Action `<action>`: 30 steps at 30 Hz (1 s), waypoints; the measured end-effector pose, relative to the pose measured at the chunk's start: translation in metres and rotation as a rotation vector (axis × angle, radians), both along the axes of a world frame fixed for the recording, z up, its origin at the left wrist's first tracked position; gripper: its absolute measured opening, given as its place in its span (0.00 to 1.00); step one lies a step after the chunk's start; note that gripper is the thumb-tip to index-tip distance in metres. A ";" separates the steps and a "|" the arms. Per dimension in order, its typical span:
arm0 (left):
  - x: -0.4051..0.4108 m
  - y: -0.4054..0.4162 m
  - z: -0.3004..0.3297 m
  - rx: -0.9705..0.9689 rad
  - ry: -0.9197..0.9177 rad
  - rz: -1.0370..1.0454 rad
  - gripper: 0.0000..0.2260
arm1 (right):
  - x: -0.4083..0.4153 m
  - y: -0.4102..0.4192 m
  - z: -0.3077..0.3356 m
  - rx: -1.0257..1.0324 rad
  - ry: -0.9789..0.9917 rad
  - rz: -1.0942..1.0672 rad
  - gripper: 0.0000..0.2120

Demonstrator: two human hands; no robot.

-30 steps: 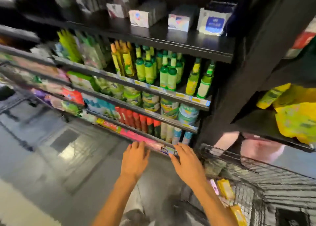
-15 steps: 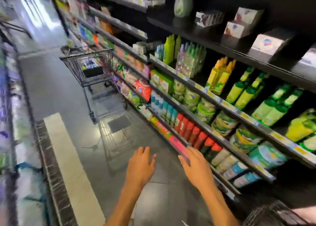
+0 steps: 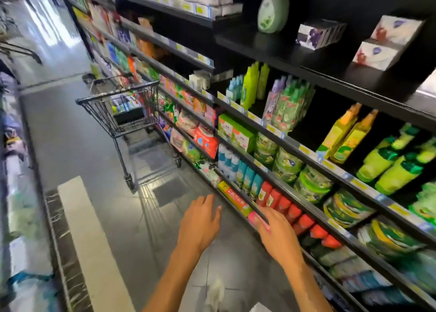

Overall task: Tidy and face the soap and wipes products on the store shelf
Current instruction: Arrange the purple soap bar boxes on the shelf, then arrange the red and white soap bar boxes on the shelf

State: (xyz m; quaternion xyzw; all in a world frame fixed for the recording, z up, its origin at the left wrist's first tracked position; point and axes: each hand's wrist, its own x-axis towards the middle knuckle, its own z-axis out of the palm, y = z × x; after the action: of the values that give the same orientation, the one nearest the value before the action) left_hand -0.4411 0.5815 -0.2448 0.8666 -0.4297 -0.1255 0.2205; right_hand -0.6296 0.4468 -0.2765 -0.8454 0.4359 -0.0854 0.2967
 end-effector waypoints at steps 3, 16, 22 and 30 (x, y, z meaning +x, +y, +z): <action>0.042 -0.046 0.015 0.006 -0.029 -0.073 0.21 | 0.035 -0.034 0.002 -0.006 -0.013 -0.050 0.21; 0.160 -0.212 0.020 -0.037 -0.034 -0.340 0.18 | 0.133 -0.175 0.086 -0.184 -0.079 -0.262 0.24; 0.197 -0.303 0.080 -0.278 -0.056 -0.510 0.17 | 0.152 -0.225 0.149 -0.516 -0.238 -0.473 0.18; 0.203 -0.393 0.158 -0.598 -0.056 -0.799 0.15 | 0.111 -0.287 0.213 -1.077 -0.062 -0.682 0.16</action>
State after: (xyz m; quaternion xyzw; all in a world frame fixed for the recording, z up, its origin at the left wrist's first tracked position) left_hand -0.2382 0.1883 -0.0869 0.5360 -0.7510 -0.0481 0.3825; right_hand -0.5188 0.1594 -0.0634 -0.6870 0.5677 -0.4065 -0.2012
